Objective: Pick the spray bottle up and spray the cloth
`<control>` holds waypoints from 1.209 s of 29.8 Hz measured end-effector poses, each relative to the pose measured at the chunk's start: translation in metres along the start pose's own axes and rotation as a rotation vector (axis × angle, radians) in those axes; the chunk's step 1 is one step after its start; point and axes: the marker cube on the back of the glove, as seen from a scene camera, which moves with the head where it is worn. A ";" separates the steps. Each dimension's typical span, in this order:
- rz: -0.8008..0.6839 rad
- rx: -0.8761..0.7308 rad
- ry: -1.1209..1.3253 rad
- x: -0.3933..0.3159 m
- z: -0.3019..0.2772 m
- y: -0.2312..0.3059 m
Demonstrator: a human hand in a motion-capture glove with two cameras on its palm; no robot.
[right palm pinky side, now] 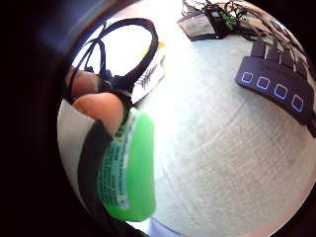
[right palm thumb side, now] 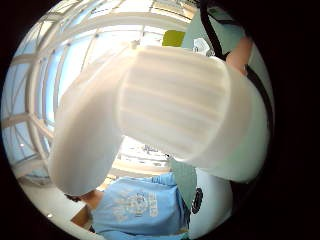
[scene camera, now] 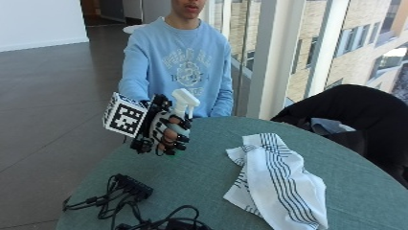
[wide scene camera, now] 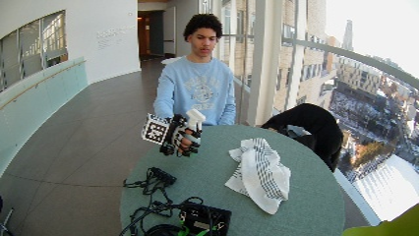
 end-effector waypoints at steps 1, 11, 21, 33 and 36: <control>0.023 -0.015 0.014 -0.003 0.000 -0.003; 0.157 -0.205 0.126 -0.035 0.026 -0.032; 0.156 -0.256 0.261 -0.053 0.046 -0.052; 0.169 -0.289 0.346 -0.061 0.051 -0.058; 0.167 -0.293 0.349 -0.064 0.051 -0.059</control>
